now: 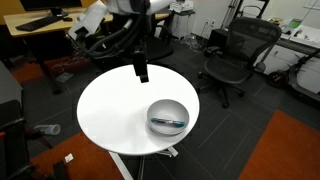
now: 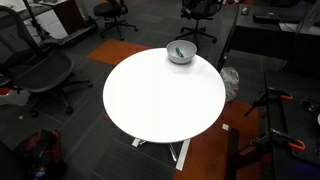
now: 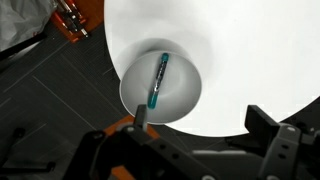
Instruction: Put the marker in the grey bowl
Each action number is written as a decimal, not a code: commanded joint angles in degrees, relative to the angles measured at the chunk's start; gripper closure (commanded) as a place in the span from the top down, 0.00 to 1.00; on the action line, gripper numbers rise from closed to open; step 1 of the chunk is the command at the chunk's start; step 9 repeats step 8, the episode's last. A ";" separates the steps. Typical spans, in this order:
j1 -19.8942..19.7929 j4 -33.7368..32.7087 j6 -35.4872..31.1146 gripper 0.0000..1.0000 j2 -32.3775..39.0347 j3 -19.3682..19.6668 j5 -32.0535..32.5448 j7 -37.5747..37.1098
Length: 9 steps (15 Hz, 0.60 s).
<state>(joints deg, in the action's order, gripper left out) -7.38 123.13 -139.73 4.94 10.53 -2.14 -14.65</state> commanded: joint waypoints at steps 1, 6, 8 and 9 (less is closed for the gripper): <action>0.06 4.64 2.38 1.00 -6.05 -0.88 2.19 0.81; -0.31 3.81 1.67 1.00 -4.93 -1.36 1.78 0.06; -0.32 3.98 1.67 1.00 -5.01 -1.37 1.79 0.06; -0.32 3.98 1.67 1.00 -5.01 -1.37 1.79 0.06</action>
